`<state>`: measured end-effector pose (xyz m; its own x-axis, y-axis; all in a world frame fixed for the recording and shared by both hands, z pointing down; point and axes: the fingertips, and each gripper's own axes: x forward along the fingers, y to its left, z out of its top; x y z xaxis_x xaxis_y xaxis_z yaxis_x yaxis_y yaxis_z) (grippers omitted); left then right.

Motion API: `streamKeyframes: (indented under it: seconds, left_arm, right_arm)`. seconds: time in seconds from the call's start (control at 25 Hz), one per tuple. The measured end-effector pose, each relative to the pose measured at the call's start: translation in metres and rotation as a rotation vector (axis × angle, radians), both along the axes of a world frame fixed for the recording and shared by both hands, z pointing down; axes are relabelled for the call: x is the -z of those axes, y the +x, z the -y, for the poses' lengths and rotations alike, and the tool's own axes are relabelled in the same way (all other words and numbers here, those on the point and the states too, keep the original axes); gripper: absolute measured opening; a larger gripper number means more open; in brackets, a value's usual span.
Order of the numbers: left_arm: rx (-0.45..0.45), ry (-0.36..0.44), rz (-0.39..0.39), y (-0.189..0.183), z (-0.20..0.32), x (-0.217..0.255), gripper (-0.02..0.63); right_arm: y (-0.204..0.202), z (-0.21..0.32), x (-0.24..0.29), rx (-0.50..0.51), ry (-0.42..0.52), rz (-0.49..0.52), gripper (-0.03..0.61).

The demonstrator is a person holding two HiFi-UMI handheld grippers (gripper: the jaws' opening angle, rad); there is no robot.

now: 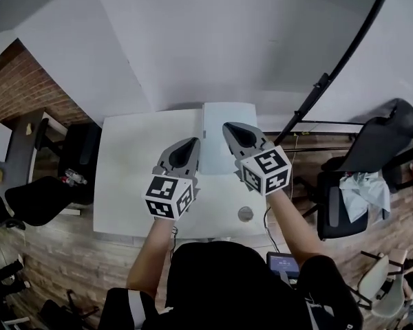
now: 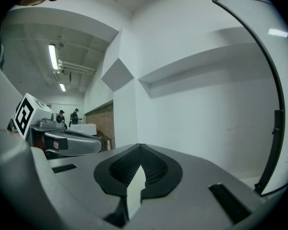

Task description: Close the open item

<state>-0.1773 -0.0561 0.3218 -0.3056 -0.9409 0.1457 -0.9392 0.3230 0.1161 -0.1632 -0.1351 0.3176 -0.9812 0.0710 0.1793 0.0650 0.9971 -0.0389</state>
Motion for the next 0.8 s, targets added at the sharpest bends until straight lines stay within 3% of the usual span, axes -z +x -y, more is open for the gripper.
streamKeyframes:
  seconds: [0.36,0.8]
  left_arm:
    - [0.009,0.072,0.077,0.008,-0.006,0.046,0.012]
    - [-0.006,0.084,0.109,0.013,0.003,0.060,0.012]
  right_arm:
    - [0.012,-0.015,0.047,0.009,0.037,0.091,0.037]
    - [0.015,-0.013,0.060,0.014,0.046,0.129,0.037]
